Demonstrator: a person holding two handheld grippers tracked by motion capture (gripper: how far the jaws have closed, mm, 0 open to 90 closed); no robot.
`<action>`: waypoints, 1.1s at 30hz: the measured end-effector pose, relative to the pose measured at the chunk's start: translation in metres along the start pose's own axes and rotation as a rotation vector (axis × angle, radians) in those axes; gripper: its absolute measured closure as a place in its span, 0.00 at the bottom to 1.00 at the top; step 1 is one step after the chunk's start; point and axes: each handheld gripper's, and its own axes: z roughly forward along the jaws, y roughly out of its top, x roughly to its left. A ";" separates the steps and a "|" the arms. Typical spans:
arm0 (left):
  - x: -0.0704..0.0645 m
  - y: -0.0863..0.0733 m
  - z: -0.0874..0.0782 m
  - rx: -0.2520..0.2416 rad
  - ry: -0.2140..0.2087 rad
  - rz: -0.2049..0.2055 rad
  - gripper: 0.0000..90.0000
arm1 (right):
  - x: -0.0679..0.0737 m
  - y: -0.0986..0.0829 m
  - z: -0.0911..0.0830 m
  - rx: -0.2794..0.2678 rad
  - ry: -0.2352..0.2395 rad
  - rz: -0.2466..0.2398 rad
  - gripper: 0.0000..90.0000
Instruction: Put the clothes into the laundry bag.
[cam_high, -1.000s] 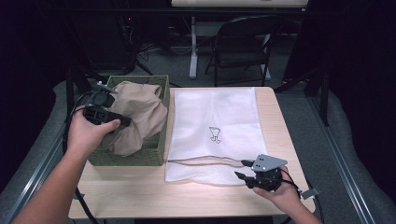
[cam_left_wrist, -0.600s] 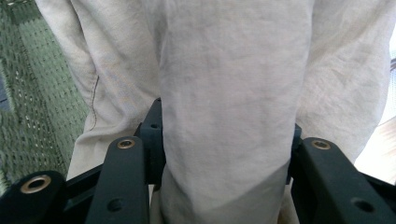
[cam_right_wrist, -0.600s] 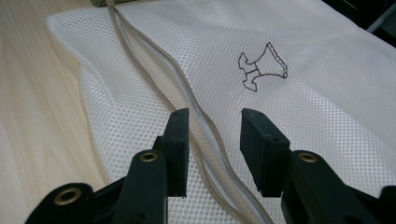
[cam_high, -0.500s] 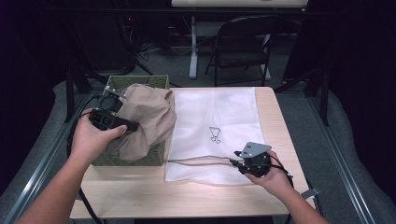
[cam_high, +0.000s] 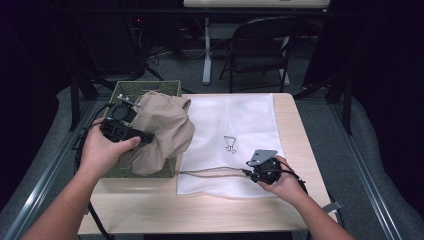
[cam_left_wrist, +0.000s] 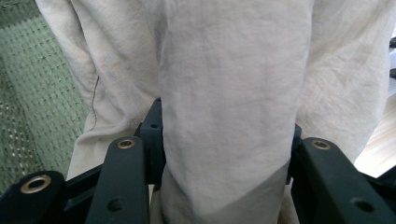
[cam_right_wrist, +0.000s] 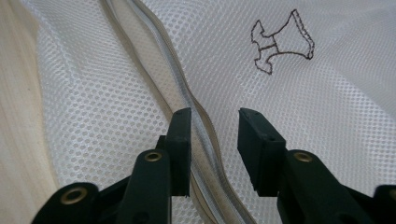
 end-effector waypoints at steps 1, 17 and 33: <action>0.000 0.000 0.000 0.000 0.000 0.000 0.60 | 0.000 0.000 0.000 0.000 0.000 0.000 0.71; -0.013 0.001 0.001 0.004 -0.008 0.037 0.60 | 0.003 -0.001 0.023 0.044 0.043 -0.038 0.70; -0.031 0.003 0.008 0.019 -0.037 0.085 0.60 | 0.008 0.000 0.030 0.047 0.010 -0.063 0.84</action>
